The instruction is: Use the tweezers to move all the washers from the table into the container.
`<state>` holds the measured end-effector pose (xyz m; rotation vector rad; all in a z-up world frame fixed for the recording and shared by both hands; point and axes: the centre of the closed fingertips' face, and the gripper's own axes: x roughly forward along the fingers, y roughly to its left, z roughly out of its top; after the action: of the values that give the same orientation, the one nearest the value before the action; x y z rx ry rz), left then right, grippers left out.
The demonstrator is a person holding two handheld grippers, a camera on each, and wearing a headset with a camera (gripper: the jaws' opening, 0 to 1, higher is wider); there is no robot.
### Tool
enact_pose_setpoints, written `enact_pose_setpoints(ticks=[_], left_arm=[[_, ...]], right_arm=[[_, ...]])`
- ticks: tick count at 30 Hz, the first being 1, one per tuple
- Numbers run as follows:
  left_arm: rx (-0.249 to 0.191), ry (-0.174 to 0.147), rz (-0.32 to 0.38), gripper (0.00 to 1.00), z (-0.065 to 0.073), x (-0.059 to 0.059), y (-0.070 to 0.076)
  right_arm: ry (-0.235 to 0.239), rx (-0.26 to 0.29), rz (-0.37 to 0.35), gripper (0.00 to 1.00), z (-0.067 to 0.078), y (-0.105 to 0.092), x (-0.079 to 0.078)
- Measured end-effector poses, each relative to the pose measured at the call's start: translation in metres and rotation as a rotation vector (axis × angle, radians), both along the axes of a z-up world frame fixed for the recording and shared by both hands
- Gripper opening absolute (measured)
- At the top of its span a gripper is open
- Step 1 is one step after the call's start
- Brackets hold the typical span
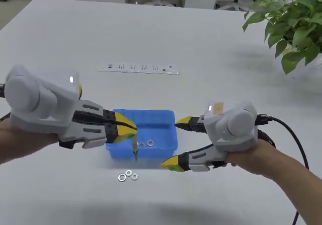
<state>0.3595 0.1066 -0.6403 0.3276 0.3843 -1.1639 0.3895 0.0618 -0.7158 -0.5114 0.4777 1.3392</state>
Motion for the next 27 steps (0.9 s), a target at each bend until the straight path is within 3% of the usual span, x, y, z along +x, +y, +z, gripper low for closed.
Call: enact_pose_setpoints(ticks=[14, 27], left_arm=[[0.005, 0.046, -0.012, 0.05, -0.022, -0.014, -0.007], [0.017, 0.071, -0.012, 0.05, -0.038, -0.018, -0.008]], right_arm=[[0.001, -0.003, 0.014, 0.64, -0.004, -0.001, -0.007], [0.01, -0.006, 0.018, 0.63, -0.009, -0.002, -0.012]])
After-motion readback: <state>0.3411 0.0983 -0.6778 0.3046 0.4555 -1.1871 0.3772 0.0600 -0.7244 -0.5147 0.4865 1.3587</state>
